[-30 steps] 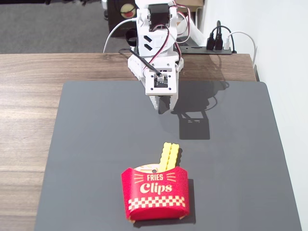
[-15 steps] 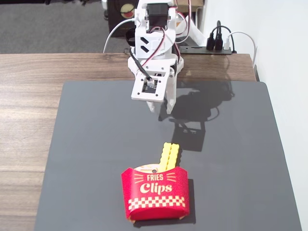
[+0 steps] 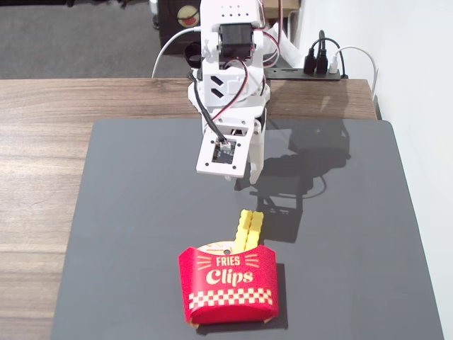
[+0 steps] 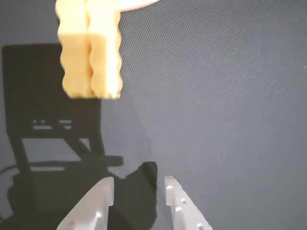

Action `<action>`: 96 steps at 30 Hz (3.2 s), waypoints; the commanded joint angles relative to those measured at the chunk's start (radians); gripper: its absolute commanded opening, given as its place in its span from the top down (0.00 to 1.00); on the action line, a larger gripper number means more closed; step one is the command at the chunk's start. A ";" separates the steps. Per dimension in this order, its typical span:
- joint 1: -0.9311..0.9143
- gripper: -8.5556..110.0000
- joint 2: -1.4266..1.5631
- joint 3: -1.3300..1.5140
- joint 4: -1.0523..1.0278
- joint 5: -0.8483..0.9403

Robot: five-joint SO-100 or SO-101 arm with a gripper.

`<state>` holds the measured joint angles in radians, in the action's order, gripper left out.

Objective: Grab a fry

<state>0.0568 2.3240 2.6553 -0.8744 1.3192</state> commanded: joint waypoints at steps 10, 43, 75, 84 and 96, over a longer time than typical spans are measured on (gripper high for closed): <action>0.015 0.81 -0.225 -0.153 0.110 0.012; 0.009 0.81 -0.541 -0.380 0.221 0.011; 0.029 0.90 -0.394 -0.318 0.123 0.009; 0.034 0.90 -0.163 -0.129 0.060 0.012; 0.058 0.90 0.268 0.072 -0.186 -0.003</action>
<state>0.1166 2.5203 2.7274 -1.0140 1.3208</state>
